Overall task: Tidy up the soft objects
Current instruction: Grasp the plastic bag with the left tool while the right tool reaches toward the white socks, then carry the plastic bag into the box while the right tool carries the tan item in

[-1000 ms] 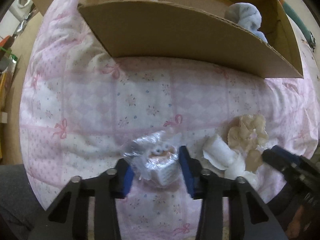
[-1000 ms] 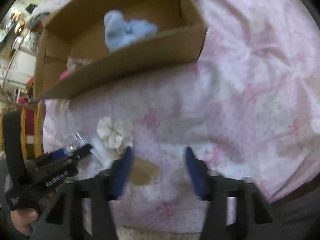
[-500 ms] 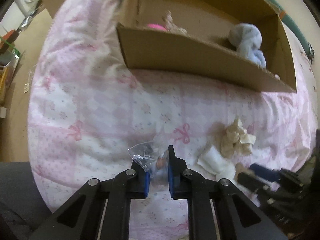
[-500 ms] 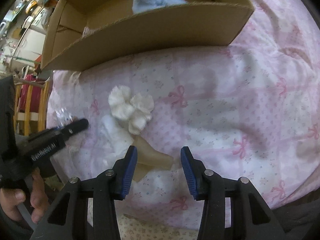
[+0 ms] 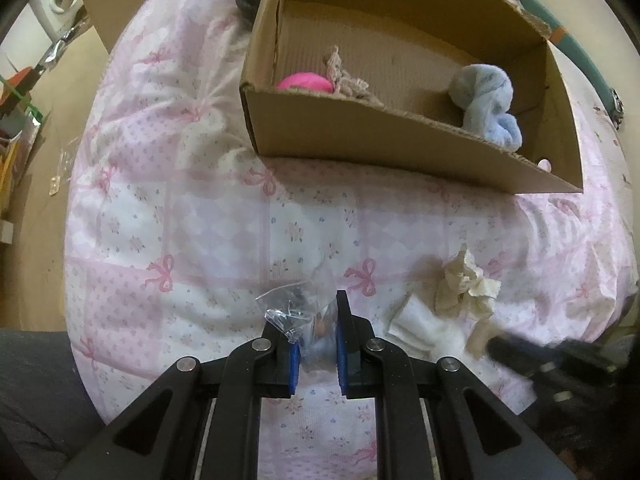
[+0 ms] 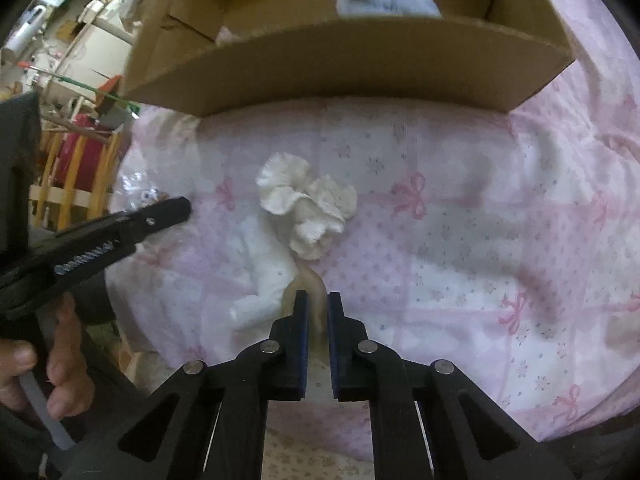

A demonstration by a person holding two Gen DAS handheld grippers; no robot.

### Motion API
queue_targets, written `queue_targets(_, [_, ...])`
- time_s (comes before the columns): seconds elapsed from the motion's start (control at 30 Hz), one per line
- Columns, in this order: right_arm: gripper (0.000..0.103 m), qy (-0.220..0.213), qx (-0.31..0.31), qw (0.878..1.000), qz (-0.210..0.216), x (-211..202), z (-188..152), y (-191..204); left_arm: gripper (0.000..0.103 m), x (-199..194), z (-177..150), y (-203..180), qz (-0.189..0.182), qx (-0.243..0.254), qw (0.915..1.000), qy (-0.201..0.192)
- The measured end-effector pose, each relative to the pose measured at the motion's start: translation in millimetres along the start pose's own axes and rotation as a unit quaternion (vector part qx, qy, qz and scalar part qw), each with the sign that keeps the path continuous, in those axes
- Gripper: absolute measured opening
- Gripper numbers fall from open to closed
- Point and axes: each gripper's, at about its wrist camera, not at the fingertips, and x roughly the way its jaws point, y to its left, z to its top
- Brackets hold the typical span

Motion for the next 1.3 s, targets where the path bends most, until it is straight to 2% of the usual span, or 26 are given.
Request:
queue_targets(0.13, [0.010,-0.097,-0.006,0.994,0.045,-41.1,3.8,5.1,0.013,-15.4,0.0,1.0,0.003,0.001,0.9998,-0.019])
queue_targets(0.23, [0.010,-0.146,-0.012,0.987,0.063,-60.6,5.1,9.8,0.013,-22.2,0.3,2.9,0.008,0.001,0.9994,-0.034])
queue_targets(0.5, [0.010,-0.144,-0.010,0.988,0.057,-53.9,8.8,10.8,0.013,-22.4,-0.2,7.2,0.005,-0.004,0.9993,-0.038])
queue_targets(0.63, [0.010,-0.147,-0.005,0.987,0.059,-55.2,9.9,7.7,0.013,-26.1,-4.9,2.7,0.013,0.003,0.9981,-0.060])
queue_targets(0.7, [0.010,-0.160,-0.003,0.985,0.060,-63.2,8.1,3.5,0.013,-37.2,-4.5,3.6,0.013,0.003,0.9969,-0.077])
queue_targets(0.8, [0.010,-0.191,0.001,0.979,0.064,-77.4,7.8,2.3,0.013,-45.9,-2.5,11.1,-0.010,-0.019,0.9973,-0.071])
queue_targets(1.0, [0.010,-0.247,-0.016,0.967,0.060,-108.5,10.5,9.5,0.013,-83.3,8.8,8.0,-0.006,-0.013,0.9916,-0.129])
queue_targets(1.17, [0.010,-0.274,-0.017,0.960,0.061,-129.7,23.7,7.4,0.013,-115.7,35.7,0.6,-0.004,0.012,0.9838,-0.179])
queue_targets(1.3, [0.010,-0.293,-0.025,0.954,0.052,-147.3,41.9,5.5,0.013,-124.7,62.9,-4.3,0.002,0.033,0.9797,-0.198])
